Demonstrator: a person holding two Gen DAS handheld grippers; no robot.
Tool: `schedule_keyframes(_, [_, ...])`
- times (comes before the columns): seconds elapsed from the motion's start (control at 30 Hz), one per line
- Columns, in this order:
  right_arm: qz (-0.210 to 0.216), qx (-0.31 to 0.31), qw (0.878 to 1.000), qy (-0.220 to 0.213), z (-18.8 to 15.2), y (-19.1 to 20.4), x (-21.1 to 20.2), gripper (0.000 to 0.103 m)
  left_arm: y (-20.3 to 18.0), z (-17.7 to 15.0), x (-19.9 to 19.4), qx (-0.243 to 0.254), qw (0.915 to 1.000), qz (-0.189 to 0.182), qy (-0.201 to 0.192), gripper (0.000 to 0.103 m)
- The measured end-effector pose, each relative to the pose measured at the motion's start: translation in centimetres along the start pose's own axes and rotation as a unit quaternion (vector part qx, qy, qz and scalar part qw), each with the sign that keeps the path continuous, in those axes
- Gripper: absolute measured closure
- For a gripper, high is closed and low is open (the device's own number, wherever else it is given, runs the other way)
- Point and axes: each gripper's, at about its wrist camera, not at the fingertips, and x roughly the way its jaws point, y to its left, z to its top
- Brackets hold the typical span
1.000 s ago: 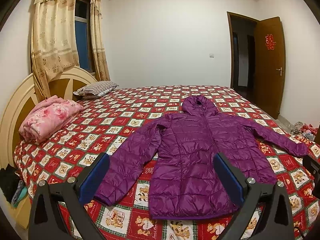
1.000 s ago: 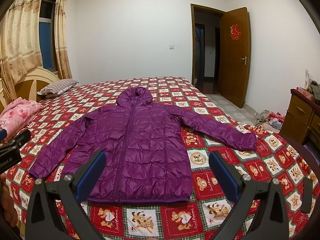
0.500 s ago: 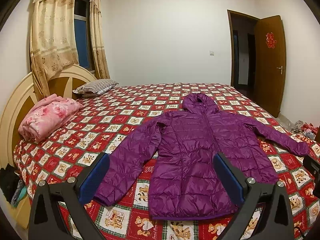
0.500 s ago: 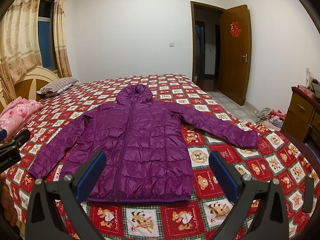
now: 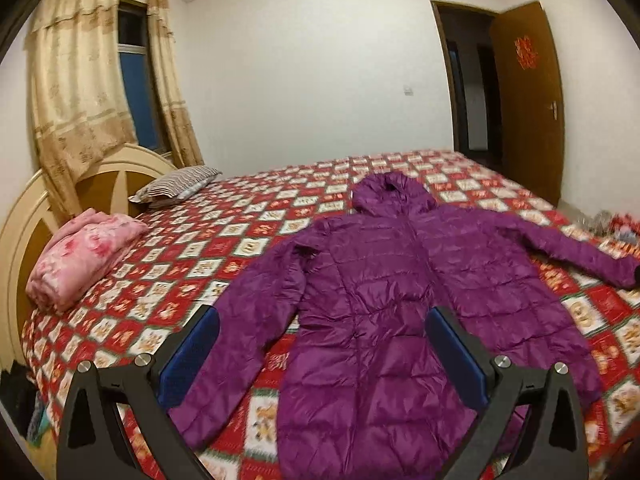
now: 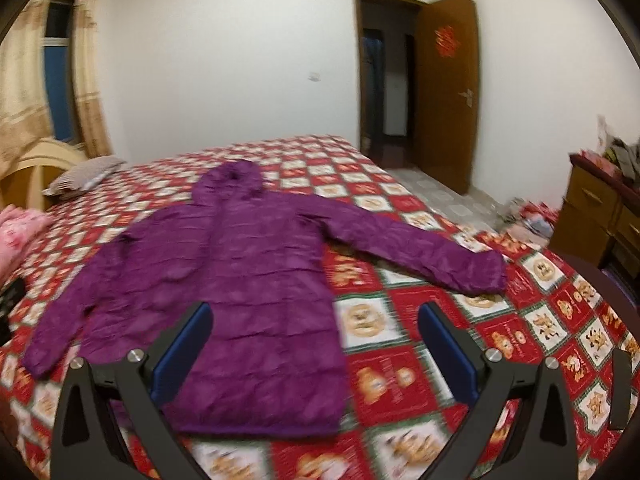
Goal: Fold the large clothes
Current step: 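Reach the right tool to a jacket sleeve cuff and close on it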
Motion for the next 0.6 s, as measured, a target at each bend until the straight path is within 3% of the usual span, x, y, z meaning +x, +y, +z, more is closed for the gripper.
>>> schedule_keyframes(0.17, [-0.071,0.067,0.994,0.05,1.5,-7.6,8.1,0.0,-1.1,0.5,6.6,-0.001,0.9996,-0.006,0.028,0.001])
schedule_keyframes(0.3, [-0.13,0.108,0.981,0.09,2.2,-13.5,13.9,0.0,-1.9,0.8,11.3,-0.001,0.9987,-0.003,0.051,0.001])
schedule_keyframes(0.47, [-0.164,0.15,0.965,0.142,2.1,-18.9,18.9,0.012,-2.5,0.8,16.3,0.011,0.9966,0.013,0.081,0.001])
schedule_keyframes(0.57, [-0.169,0.126,0.967,0.14,2.5,-19.0,19.4,0.021,-2.6,0.5,18.9,0.016,0.9947,0.024,0.099,0.001])
schedule_keyframes(0.6, [-0.167,0.119,0.969,0.139,2.6,-18.9,19.4,0.032,-2.5,0.4,19.6,0.016,0.994,0.027,0.105,0.001])
